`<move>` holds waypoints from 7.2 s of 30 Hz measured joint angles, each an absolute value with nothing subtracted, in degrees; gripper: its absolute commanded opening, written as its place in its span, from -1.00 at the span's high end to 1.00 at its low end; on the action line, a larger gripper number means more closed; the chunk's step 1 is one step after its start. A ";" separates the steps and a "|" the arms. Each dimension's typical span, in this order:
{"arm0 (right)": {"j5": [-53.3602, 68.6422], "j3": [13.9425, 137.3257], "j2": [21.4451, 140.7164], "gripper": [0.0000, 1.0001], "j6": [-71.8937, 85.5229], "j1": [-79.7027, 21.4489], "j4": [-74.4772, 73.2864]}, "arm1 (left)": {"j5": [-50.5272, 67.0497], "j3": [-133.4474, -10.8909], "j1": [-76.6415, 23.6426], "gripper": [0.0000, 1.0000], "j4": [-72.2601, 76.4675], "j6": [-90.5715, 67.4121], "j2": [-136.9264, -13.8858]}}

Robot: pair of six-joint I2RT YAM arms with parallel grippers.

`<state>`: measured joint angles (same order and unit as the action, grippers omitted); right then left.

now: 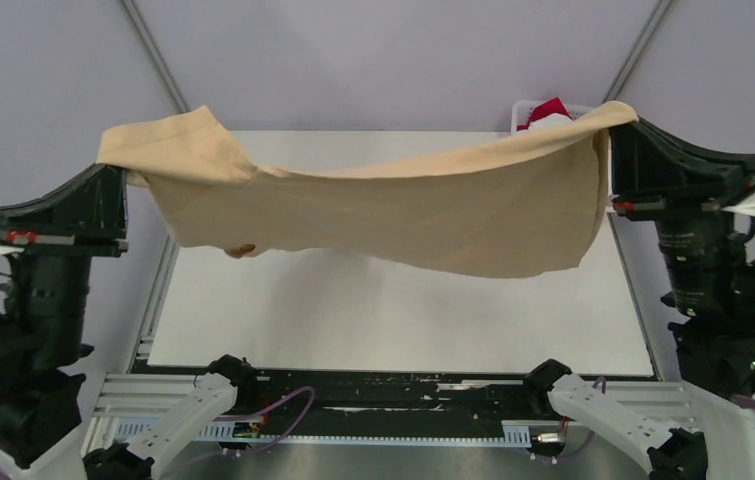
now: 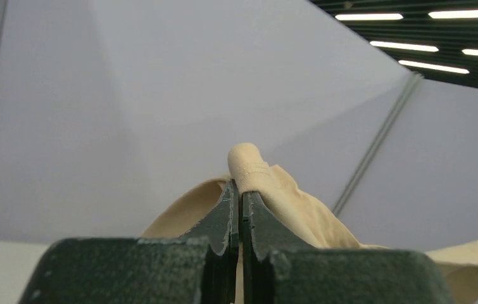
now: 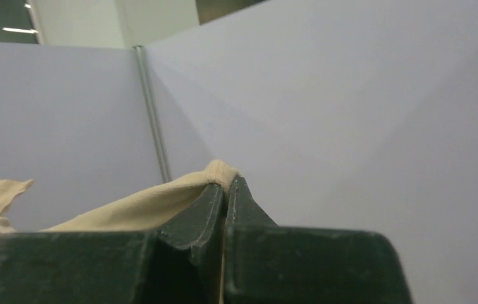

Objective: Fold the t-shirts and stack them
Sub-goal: Flatten out the tshirt, then grab the side of the flattened tshirt closest away from the robot with both arms, then fold the flattened tshirt in 1/3 of the way

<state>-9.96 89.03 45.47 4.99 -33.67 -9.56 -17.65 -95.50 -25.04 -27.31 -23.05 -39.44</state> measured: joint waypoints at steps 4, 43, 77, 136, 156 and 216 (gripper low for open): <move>-1.23 96.66 45.06 1.00 5.89 -33.67 -12.56 | -8.16 -105.25 -25.04 1.00 -28.38 -21.91 -39.90; -20.25 67.37 92.20 -1.00 20.38 -14.11 -6.85 | -23.38 -109.56 -16.38 -1.00 -35.86 -15.16 -119.96; -1.13 61.95 103.77 -1.00 25.96 -15.31 -12.19 | 5.43 -68.07 -12.05 -1.00 -23.40 -34.41 -105.23; -7.40 39.22 62.52 -1.00 32.51 -13.78 -19.73 | -12.23 -29.21 -27.68 -0.35 -47.40 -60.14 -61.47; -7.38 33.56 54.57 -0.74 33.95 -13.78 -32.18 | -15.38 -31.40 -27.59 1.00 -39.03 -59.27 -65.91; -7.44 55.00 82.15 1.00 37.36 -11.35 -28.42 | 4.49 -56.58 -10.68 1.00 -23.00 -46.81 -75.42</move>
<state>-7.44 55.00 82.15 37.36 -11.35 -28.42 4.49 -56.58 -10.68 -23.00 -46.81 -75.42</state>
